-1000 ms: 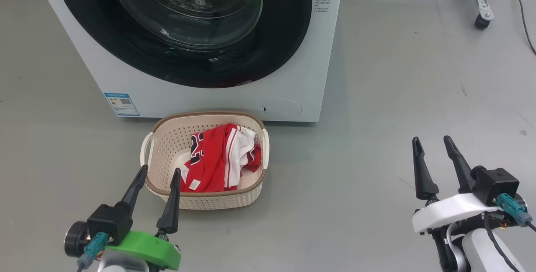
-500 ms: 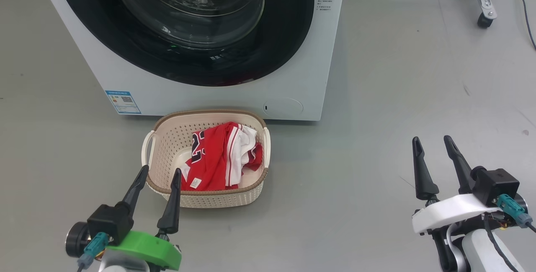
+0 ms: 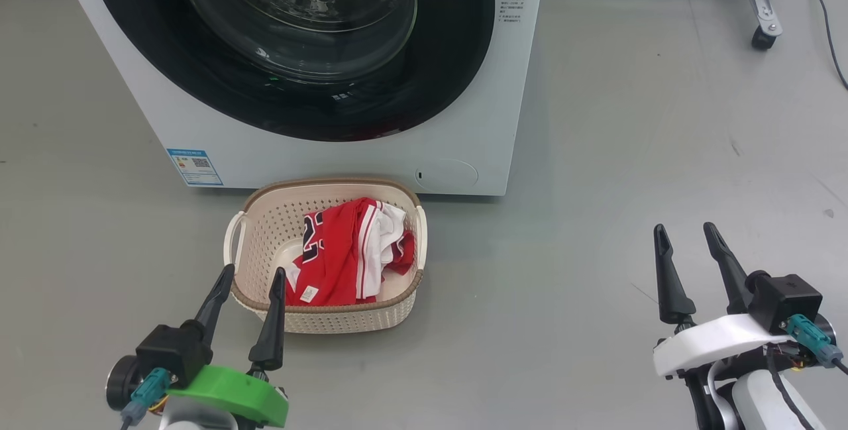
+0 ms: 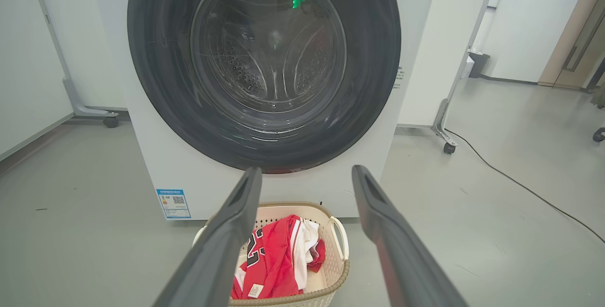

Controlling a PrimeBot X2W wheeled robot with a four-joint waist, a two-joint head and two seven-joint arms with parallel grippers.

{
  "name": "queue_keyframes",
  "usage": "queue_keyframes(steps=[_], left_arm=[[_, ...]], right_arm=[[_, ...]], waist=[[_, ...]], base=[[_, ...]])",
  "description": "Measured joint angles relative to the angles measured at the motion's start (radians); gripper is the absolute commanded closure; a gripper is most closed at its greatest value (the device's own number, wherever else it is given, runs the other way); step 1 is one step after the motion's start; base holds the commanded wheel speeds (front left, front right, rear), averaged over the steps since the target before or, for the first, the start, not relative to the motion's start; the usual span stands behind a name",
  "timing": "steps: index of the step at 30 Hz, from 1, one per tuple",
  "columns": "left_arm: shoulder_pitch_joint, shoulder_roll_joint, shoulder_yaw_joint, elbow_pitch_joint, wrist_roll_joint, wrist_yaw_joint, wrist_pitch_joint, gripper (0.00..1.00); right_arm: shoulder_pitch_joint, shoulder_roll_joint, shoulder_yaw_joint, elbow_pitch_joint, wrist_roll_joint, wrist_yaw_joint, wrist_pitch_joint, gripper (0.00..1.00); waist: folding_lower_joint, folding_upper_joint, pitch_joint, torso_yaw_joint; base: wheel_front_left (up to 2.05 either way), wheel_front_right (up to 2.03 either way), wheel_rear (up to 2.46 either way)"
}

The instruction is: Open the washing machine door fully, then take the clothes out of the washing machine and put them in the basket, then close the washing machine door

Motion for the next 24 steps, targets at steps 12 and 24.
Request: queue_keyframes(steps=[12, 24], left_arm=[[0.003, -0.001, 0.0, 0.001, -0.007, 0.0, 0.0, 0.0], [0.03, -0.013, 0.001, 0.035, -0.031, 0.001, 0.005, 1.0]], right_arm=[[0.002, 0.0, -0.001, -0.006, 0.0, -0.001, 0.0, 0.0], [0.039, 0.025, 0.003, 0.034, 0.013, 0.001, 0.002, 1.0]], waist=[[0.0, 0.0, -0.001, -0.001], [0.0, 0.0, -0.003, 0.001]], base=[[0.0, 0.0, 0.0], [0.0, 0.0, 0.0]])
